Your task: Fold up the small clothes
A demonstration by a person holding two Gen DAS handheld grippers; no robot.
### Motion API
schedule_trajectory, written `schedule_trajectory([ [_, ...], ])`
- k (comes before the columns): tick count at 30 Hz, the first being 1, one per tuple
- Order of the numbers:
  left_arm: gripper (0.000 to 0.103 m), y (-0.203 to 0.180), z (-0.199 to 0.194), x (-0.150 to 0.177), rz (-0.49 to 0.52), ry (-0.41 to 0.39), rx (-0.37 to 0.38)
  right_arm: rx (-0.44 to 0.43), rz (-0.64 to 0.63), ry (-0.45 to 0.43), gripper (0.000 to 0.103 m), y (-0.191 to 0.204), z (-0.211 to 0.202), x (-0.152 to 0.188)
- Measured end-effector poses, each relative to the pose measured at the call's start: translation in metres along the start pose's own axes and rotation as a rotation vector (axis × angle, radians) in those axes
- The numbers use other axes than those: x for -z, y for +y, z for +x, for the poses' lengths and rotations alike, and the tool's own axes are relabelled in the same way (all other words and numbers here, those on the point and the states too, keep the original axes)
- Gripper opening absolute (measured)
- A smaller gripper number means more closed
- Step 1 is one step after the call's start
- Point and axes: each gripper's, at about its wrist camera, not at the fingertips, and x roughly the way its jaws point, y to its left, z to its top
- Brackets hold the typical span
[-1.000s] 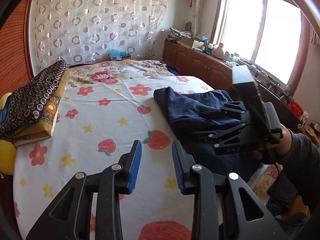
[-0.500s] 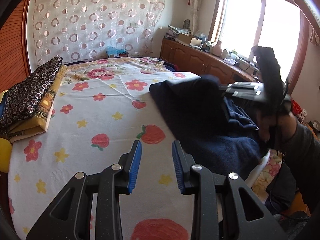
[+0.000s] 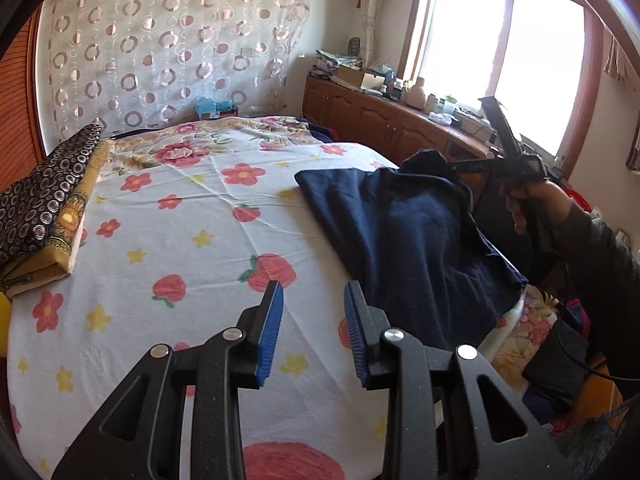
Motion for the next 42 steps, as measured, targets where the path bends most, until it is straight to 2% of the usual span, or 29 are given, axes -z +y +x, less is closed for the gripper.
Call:
schedule_trajectory([
  [7,0.032,-0.012,0.012,0.004,0.008,0.026,0.016,-0.023,0.001,-0.08,0.029,0.003,-0.033,0.035],
  [10,0.032,-0.019,0.016,0.005,0.016,0.033,0.027,-0.007,-0.02,-0.113,0.029,0.014,-0.053,0.059],
  [12,0.032,-0.027,0.019,0.006,0.028,0.039,0.038,-0.037,-0.041,-0.133,0.029,0.023,-0.068,0.076],
  [15,0.032,-0.037,0.022,0.009,0.047,0.052,0.055,-0.079,-0.059,-0.125,0.029,0.034,-0.084,0.11],
  [20,0.032,-0.049,0.031,0.012,0.063,0.076,0.069,-0.114,-0.094,-0.065,0.029,0.039,-0.085,0.144],
  [25,0.032,-0.056,0.035,0.014,0.079,0.092,0.074,-0.066,-0.122,0.001,0.029,0.041,-0.074,0.158],
  [31,0.032,-0.052,0.037,0.014,0.065,0.099,0.078,-0.088,-0.141,0.019,0.029,0.044,-0.075,0.166],
  [32,0.032,-0.051,0.038,0.015,0.061,0.104,0.078,-0.093,-0.144,0.021,0.026,0.043,-0.074,0.162],
  [33,0.032,-0.051,0.04,0.015,0.057,0.109,0.077,-0.089,-0.149,0.014,0.012,0.041,-0.075,0.163],
  [34,0.032,-0.05,0.04,0.015,0.054,0.111,0.079,-0.083,-0.149,-0.002,0.008,0.042,-0.074,0.159],
  [39,0.032,-0.053,0.034,0.013,0.057,0.096,0.085,-0.11,-0.144,-0.071,0.006,0.03,-0.108,0.158],
  [42,0.032,-0.055,0.031,0.013,0.06,0.089,0.09,-0.085,-0.148,-0.098,0.006,0.018,-0.135,0.159],
])
